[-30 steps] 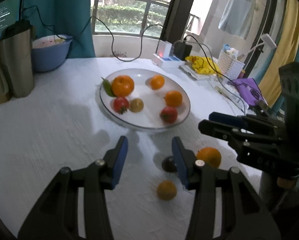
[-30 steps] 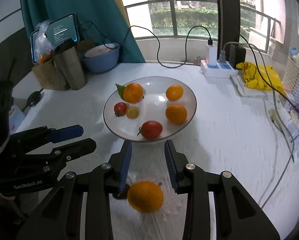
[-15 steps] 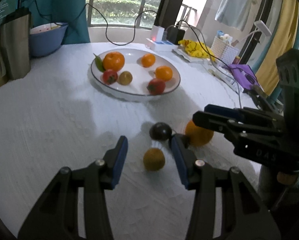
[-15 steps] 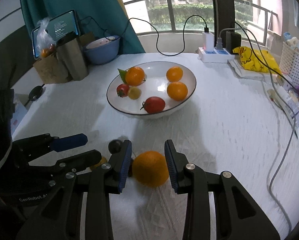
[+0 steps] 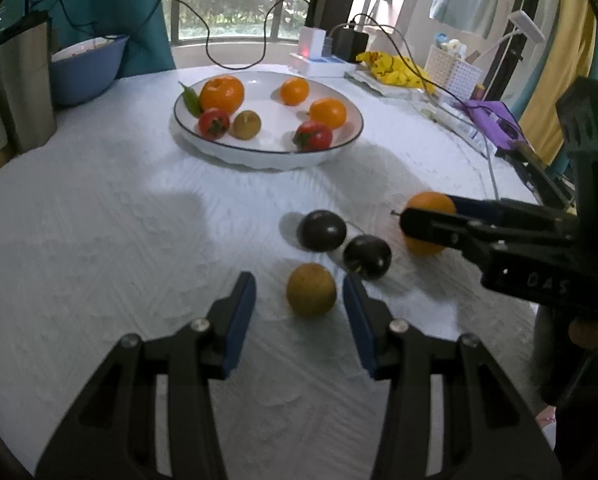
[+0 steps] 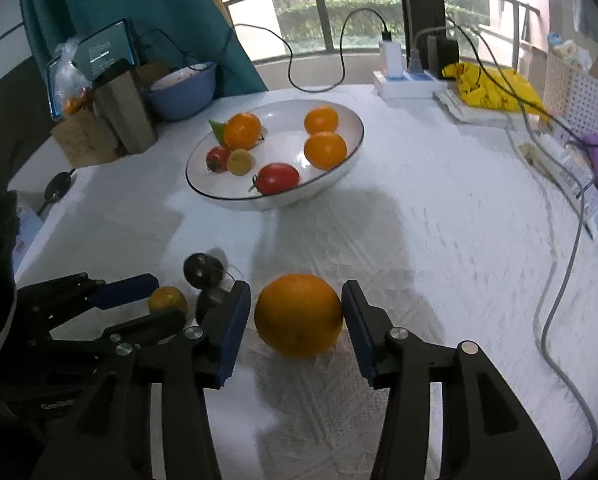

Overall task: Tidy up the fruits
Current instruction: 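Grasp the large orange with the right gripper while the left gripper grasps the yellow-green fruit, then carry both fruits onto the white plate and open both grippers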

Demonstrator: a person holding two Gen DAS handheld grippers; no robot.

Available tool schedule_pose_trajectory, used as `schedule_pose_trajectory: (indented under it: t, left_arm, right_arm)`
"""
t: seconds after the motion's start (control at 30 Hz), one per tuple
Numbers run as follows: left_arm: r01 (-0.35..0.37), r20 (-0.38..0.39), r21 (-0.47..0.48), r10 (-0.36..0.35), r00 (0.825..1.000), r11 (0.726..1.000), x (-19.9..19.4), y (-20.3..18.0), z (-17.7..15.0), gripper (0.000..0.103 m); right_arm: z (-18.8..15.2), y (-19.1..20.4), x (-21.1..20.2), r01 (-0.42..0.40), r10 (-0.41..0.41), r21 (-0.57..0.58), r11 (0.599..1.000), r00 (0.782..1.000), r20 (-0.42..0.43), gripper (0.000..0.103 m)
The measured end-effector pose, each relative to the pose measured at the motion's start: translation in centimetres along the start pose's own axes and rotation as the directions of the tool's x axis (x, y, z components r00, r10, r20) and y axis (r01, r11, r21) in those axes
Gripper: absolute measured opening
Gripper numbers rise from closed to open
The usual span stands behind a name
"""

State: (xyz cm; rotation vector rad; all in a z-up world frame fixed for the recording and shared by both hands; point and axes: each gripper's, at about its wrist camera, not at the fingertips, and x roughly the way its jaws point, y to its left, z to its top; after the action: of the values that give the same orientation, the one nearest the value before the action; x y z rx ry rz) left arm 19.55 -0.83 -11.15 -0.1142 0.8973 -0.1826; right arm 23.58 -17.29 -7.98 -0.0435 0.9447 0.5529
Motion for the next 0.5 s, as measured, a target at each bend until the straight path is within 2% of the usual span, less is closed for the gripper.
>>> schedule_pose_trajectory:
  t: [0.07,0.13,0.2,0.5]
  left_arm:
    - [0.000,-0.002,0.006,0.000,1.000,1.000,0.1,0.0,0.0,0.043]
    - [0.004,-0.005,0.013,-0.004,1.000,1.000,0.1,-0.1,0.0,0.031]
    - [0.004,-0.005,0.031,-0.004,1.000,1.000,0.0,-0.4,0.0,0.026]
    - [-0.001,0.022,0.018,0.001,1.000,1.000,-1.0,-0.2,0.3,0.026]
  right_arm:
    - [-0.2,0.0,0.2,-0.006,0.006,0.001,1.000,1.000,-0.007,0.050]
    - [-0.4,0.1,0.5,-0.003,0.003,-0.010,1.000,1.000,-0.020,0.047]
    - [-0.5,0.2,0.6,-0.006,0.006,-0.018,1.000,1.000,-0.022,0.047]
    - [-0.3,0.2,-0.2,-0.009,0.009,-0.025,1.000,1.000,-0.011,0.047]
